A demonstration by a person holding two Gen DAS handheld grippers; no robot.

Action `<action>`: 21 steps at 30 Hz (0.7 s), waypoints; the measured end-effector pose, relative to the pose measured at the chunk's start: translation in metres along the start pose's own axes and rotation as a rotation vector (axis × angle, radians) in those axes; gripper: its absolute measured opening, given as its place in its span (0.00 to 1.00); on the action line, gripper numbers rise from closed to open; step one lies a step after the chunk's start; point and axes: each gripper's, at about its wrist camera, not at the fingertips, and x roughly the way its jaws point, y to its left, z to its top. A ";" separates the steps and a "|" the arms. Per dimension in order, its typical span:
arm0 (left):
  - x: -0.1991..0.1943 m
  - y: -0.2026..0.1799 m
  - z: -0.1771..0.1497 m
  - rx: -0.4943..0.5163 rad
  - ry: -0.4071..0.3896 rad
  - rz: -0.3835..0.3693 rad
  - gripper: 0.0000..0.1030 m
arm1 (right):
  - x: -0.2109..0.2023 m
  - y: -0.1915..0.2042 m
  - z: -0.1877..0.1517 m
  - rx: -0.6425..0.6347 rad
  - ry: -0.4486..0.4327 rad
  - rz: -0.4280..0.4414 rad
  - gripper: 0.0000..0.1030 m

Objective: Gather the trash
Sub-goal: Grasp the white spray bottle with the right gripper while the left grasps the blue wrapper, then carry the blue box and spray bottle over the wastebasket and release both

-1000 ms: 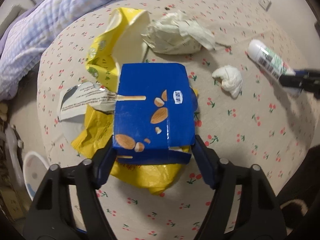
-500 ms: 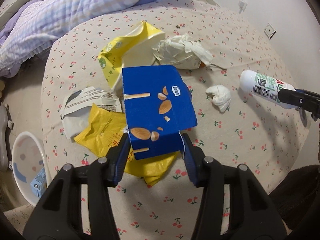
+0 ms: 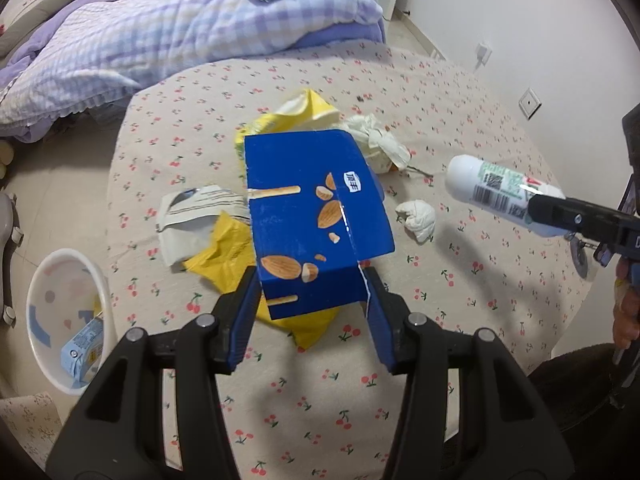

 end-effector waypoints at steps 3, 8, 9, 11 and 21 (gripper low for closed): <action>-0.008 0.012 -0.004 -0.027 -0.014 0.005 0.51 | 0.004 0.012 0.001 -0.015 0.004 0.011 0.37; -0.020 0.036 -0.013 -0.078 -0.027 0.020 0.51 | 0.014 0.034 0.001 -0.044 0.017 0.021 0.37; -0.023 0.042 -0.016 -0.092 -0.029 0.023 0.51 | 0.015 0.037 0.001 -0.047 0.019 0.022 0.37; -0.028 0.054 -0.021 -0.113 -0.034 0.034 0.51 | 0.019 0.047 0.002 -0.057 0.023 0.026 0.37; -0.049 0.115 -0.054 -0.225 -0.039 0.090 0.51 | 0.046 0.097 0.002 -0.122 0.057 0.041 0.37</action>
